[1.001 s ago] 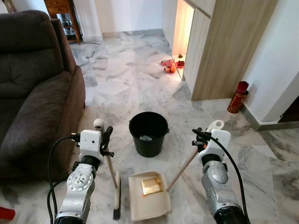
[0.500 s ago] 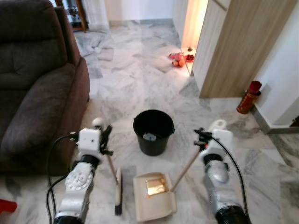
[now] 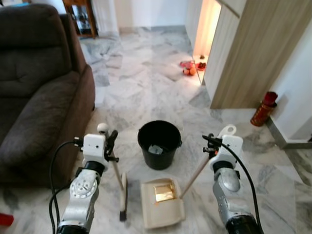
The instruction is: Sweep floor
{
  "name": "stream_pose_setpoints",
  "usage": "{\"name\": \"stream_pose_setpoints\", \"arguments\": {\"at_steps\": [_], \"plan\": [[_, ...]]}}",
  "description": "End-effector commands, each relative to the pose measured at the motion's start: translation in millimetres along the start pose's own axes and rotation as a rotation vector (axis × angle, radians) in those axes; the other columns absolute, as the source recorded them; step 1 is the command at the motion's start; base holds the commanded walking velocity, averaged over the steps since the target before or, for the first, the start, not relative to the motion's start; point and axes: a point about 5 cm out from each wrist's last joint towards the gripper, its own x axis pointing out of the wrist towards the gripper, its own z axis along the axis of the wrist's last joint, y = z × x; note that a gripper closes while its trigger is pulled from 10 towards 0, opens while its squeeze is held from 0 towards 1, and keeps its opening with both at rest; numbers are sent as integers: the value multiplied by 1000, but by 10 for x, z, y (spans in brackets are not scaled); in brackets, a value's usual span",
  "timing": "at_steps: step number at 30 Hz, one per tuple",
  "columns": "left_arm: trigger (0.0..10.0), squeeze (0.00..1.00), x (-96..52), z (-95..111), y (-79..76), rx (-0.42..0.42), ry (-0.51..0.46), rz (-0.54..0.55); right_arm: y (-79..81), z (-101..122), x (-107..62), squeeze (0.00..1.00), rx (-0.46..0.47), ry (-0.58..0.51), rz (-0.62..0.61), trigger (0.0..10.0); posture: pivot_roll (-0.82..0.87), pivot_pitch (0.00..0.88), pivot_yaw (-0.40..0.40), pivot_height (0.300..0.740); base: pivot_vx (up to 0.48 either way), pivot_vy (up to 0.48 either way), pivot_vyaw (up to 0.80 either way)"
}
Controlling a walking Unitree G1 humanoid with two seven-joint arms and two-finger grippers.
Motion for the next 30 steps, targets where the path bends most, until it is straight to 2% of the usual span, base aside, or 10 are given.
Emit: {"name": "stream_pose_setpoints", "arguments": {"at_steps": [1,11,22,30], "plan": [[10000,0,-12,33,25,11,-23,4,43,73,21,0,14,-35,10,10000,85,46,25,740,0,0,0],[10000,0,-23,15,18,12,-18,-2,36,179,-3,0,28,-83,27,10000,81,42,29,740,0,0,0],[10000,0,-23,12,23,20,-16,-7,9,456,-87,0,0,-168,68,10000,74,46,32,740,0,0,0],[10000,0,-30,2,19,19,-13,-8,39,676,-305,0,-24,-206,117,10000,68,55,32,740,0,0,0]]}}
